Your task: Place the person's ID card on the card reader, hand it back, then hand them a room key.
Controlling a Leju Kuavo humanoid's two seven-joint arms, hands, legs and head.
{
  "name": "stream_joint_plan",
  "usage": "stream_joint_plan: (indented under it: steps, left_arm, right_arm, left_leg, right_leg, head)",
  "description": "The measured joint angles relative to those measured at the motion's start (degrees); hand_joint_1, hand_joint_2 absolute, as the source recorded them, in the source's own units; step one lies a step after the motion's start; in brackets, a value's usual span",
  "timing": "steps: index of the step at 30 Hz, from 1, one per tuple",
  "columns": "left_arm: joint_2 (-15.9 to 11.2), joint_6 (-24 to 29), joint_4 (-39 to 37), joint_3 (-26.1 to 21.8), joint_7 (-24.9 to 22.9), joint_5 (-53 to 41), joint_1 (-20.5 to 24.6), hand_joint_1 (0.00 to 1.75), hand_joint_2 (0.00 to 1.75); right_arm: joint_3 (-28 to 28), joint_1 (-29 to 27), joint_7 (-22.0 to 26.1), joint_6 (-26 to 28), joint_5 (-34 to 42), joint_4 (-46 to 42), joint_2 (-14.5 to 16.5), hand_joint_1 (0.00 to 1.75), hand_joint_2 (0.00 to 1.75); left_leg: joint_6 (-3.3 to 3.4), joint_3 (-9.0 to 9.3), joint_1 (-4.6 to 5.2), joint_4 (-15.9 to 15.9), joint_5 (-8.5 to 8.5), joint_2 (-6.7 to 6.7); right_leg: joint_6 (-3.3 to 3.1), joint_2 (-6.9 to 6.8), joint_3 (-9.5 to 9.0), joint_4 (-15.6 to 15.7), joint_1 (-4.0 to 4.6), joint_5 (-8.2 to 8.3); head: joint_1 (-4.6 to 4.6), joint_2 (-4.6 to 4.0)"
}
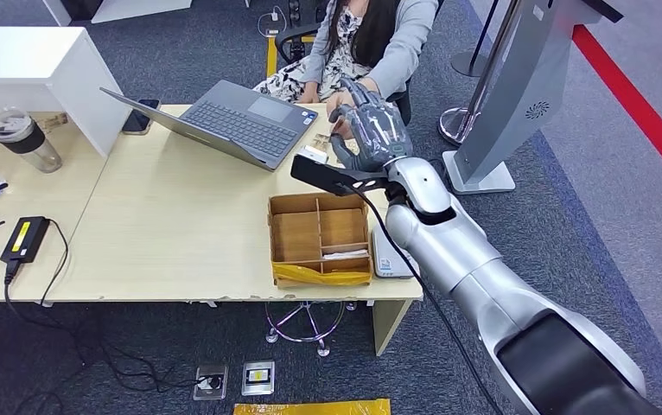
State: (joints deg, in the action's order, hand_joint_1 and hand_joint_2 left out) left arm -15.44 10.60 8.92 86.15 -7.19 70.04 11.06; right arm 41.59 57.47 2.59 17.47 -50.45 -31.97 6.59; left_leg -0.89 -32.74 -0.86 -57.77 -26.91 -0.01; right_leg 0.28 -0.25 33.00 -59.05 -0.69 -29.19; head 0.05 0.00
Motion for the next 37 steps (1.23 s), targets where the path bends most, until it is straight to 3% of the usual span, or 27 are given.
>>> stream_joint_plan:
  steps: [4,10,21,28,37]
  left_arm:
    - [-0.01,-0.04,0.00,0.18,0.00,0.20,0.22,0.00,0.00]
    - [0.01,-0.08,0.00,0.34,0.00,0.39,0.24,0.00,0.00]
    - [-0.01,0.74,0.00,0.38,-0.04,1.73,0.11,0.00,0.00]
    - [-0.09,0.93,0.00,0.39,-0.04,2.56,-0.13,0.00,0.00]
    - [-0.40,1.24,-0.02,0.38,-0.13,4.19,-0.30,0.00,0.00]
  right_arm:
    - [0.22,0.21,-1.73,-1.60,-2.42,1.35,0.26,0.00,0.00]
    - [-0.80,0.15,3.81,1.58,0.03,2.27,0.35,0.00,0.00]
    - [-4.63,-0.11,6.80,5.37,1.28,3.10,-1.94,0.00,0.00]
    - [-8.44,0.07,5.59,3.60,2.70,4.12,-9.09,0.00,0.00]
    - [-17.25,-1.53,6.20,-2.03,16.11,7.12,-19.26,0.00,0.00]
  left_leg:
    - [0.00,0.00,0.00,0.00,0.00,0.00]
    - [0.00,0.00,0.00,0.00,0.00,0.00]
    - [0.00,0.00,0.01,-0.01,0.00,0.01]
    - [0.01,-0.01,0.03,-0.05,0.00,-0.03]
    - [0.04,-0.02,0.05,-0.06,-0.05,-0.01]
  right_leg:
    - [0.00,0.00,0.00,0.00,0.00,0.00]
    - [0.00,0.00,0.01,0.00,0.00,0.00]
    - [0.00,0.01,0.03,0.01,-0.01,0.00]
    - [0.01,-0.04,0.02,0.06,-0.04,0.01]
    - [0.02,-0.04,0.05,0.09,-0.06,0.01]
  head:
    - [-0.01,0.00]
    - [-0.01,0.00]
    - [-0.01,0.00]
    - [-0.01,0.00]
    - [-0.01,0.00]
